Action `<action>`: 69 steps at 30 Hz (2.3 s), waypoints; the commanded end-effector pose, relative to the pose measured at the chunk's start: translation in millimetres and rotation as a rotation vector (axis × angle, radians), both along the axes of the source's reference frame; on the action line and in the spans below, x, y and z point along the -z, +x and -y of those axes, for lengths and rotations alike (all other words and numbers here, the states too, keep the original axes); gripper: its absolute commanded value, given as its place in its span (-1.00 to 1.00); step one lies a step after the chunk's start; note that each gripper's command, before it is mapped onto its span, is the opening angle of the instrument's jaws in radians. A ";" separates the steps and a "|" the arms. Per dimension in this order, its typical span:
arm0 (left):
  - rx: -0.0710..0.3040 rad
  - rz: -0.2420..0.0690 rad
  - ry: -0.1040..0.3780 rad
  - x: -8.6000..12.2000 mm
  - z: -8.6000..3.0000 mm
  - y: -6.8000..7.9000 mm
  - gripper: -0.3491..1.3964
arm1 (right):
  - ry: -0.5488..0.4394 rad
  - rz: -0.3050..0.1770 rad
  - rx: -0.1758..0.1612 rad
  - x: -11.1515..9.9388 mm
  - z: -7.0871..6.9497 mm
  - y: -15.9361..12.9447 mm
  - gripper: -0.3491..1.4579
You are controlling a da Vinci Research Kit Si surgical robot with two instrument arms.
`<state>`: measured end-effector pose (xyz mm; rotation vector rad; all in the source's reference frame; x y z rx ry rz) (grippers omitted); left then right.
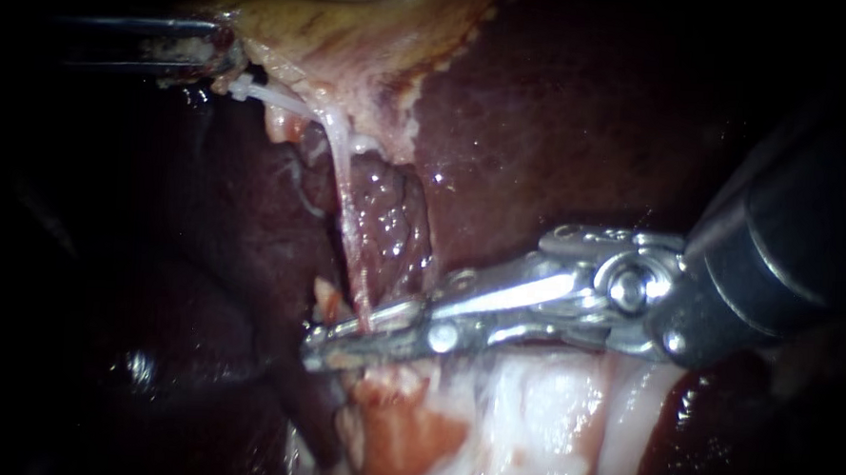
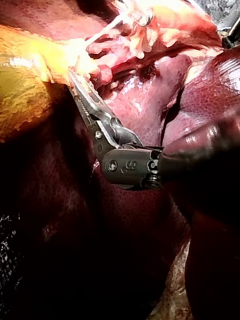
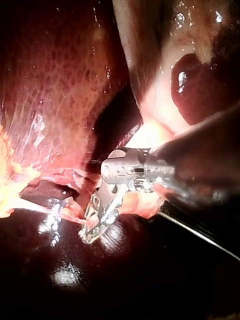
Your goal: Going back first clip right tube
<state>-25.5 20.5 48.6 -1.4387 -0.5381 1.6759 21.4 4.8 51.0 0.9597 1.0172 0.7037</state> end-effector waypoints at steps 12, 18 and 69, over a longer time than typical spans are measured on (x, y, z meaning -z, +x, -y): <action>0.001 -0.002 -0.001 -0.2 0.1 -0.2 -1.00 | -0.044 -0.011 0.002 -3.6 0.9 0.0 -0.09; 0.003 -0.004 -0.002 -0.2 0.2 -0.2 -1.00 | -0.225 0.014 0.076 -5.6 1.4 -0.5 -0.07; -0.032 -0.018 -0.024 -6.8 1.8 -6.4 -1.00 | -0.713 0.051 0.058 -1.9 0.3 -15.8 -0.06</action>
